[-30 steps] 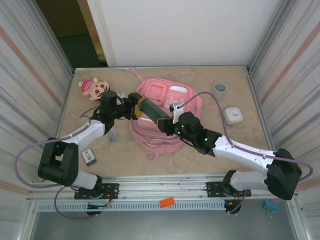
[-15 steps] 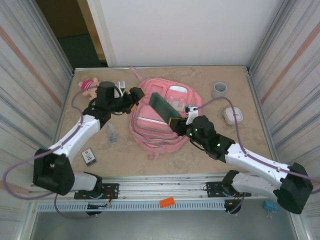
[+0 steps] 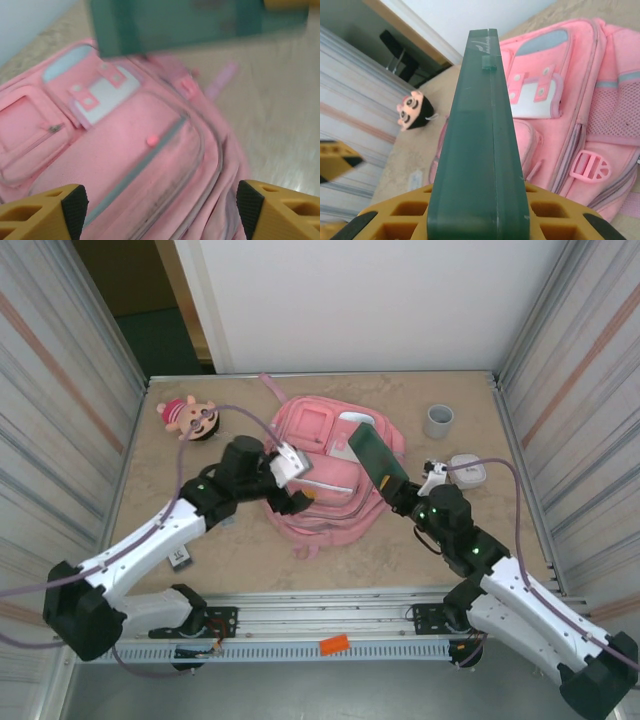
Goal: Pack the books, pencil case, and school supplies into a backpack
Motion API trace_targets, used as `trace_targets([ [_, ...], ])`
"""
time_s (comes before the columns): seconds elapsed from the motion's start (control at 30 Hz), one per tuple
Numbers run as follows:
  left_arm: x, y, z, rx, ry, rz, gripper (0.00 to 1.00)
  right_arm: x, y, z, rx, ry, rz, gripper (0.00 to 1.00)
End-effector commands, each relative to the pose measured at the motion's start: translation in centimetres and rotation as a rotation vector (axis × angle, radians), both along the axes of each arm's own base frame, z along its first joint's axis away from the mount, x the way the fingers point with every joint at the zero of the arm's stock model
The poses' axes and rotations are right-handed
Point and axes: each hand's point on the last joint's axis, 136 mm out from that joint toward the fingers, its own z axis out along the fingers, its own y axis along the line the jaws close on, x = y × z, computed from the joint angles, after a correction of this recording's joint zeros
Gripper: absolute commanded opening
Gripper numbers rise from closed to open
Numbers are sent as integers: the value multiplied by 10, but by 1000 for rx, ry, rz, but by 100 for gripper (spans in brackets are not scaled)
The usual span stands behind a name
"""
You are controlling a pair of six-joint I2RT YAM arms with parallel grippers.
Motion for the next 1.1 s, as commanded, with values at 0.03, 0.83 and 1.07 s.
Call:
trace_targets([
  [0.03,16,17,-52,392,-173,-168,80,-5,-8,5,44,-10,-18,18],
  [0.83,68,-20,-104,529,-206,-280,46,-3,-11,-2,18,19,-21,17],
  [1.07,69,-21,-18,334,-205,-85,1,-13,-18,17,52,-12,6,17],
])
